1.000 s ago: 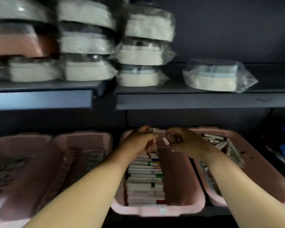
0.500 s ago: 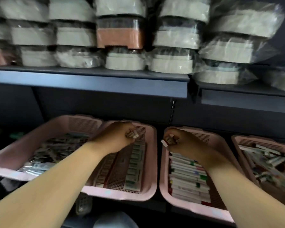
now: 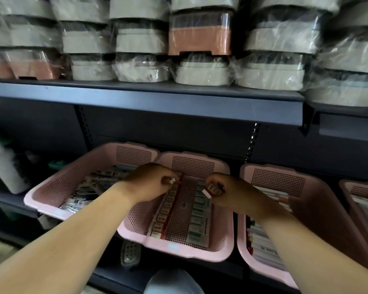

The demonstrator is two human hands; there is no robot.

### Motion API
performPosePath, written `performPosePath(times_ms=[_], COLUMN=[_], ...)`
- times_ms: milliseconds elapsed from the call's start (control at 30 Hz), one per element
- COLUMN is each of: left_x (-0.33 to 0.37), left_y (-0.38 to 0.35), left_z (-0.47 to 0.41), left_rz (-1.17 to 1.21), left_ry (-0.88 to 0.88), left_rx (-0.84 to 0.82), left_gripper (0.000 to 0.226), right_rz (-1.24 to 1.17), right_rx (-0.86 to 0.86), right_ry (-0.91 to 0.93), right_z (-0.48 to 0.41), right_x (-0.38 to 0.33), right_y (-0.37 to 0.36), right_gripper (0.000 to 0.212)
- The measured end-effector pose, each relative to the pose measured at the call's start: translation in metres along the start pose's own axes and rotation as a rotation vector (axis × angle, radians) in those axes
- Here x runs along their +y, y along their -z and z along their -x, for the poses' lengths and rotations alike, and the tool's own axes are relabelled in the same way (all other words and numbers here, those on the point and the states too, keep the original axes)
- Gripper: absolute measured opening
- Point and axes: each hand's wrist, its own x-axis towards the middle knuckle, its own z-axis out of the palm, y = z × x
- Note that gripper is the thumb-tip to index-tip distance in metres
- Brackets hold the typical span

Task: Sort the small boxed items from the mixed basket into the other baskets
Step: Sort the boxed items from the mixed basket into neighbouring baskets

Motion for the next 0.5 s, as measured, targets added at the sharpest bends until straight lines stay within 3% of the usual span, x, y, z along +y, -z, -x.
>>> performPosePath(times_ms=[100, 233, 367, 500], left_x=[-0.001, 0.001, 0.0, 0.003], left_y=[-0.007, -0.01, -0.017, -0.019], left_z=[-0.007, -0.014, -0.02, -0.019], left_rz=[0.066, 0.054, -0.02, 0.001], left_ry=[0.037, 0.055, 0.094, 0.173], left_rx=[0.066, 0.072, 0.037, -0.006], left_gripper=[0.014, 0.025, 0.017, 0.025], right_rz=[-0.001, -0.018, -0.008, -0.015], right_rx=[-0.003, -0.012, -0.004, 0.002], right_ry=[-0.012, -0.02, -0.017, -0.006], right_z=[-0.003, -0.005, -0.008, -0.009], right_x=[0.003, 0.007, 0.01, 0.013], right_y=[-0.004, -0.006, -0.008, -0.008], right_gripper=[0.04, 0.039, 0.041, 0.039])
